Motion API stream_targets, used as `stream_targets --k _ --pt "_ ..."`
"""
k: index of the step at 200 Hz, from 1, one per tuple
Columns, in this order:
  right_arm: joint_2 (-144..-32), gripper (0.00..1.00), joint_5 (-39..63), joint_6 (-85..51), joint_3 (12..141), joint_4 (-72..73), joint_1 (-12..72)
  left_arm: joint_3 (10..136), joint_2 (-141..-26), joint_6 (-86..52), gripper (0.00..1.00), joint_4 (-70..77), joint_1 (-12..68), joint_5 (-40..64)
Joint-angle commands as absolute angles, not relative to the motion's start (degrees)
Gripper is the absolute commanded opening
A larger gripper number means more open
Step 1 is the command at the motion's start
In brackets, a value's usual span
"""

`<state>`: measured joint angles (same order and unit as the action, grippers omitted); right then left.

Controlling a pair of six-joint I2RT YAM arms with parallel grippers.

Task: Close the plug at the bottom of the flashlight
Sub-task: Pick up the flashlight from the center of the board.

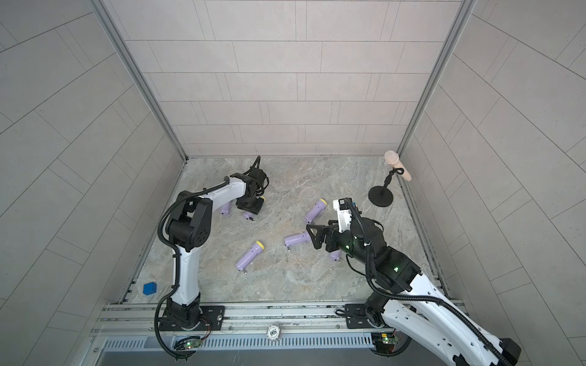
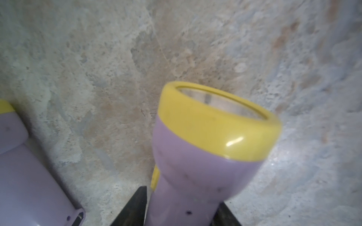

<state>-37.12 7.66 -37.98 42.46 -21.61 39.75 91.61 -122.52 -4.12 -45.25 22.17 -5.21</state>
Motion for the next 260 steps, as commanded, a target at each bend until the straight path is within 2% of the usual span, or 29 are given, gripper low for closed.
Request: stream_targets --k 1,64,105,187,260 --pt "-36.77 1.00 7.25 -38.84 41.77 -20.59 39.99 92.33 -124.25 -4.04 0.49 -46.30 22.42 -6.62" --pt "-36.75 1.00 7.47 -39.65 40.70 -19.70 40.00 92.37 -121.95 -5.39 0.32 -46.49 22.48 -7.34" --pt "-37.20 1.00 8.09 -40.85 39.39 -17.81 39.99 92.13 -117.08 -7.96 0.00 -46.50 22.59 -5.89" --pt "-39.00 1.00 8.41 -42.21 39.64 -15.42 40.21 88.32 -104.69 -15.32 0.00 -44.11 23.29 -1.25" --pt "-43.35 1.00 11.11 -48.64 40.18 -6.83 40.17 73.82 -89.20 -31.24 0.00 -24.89 22.85 13.30"
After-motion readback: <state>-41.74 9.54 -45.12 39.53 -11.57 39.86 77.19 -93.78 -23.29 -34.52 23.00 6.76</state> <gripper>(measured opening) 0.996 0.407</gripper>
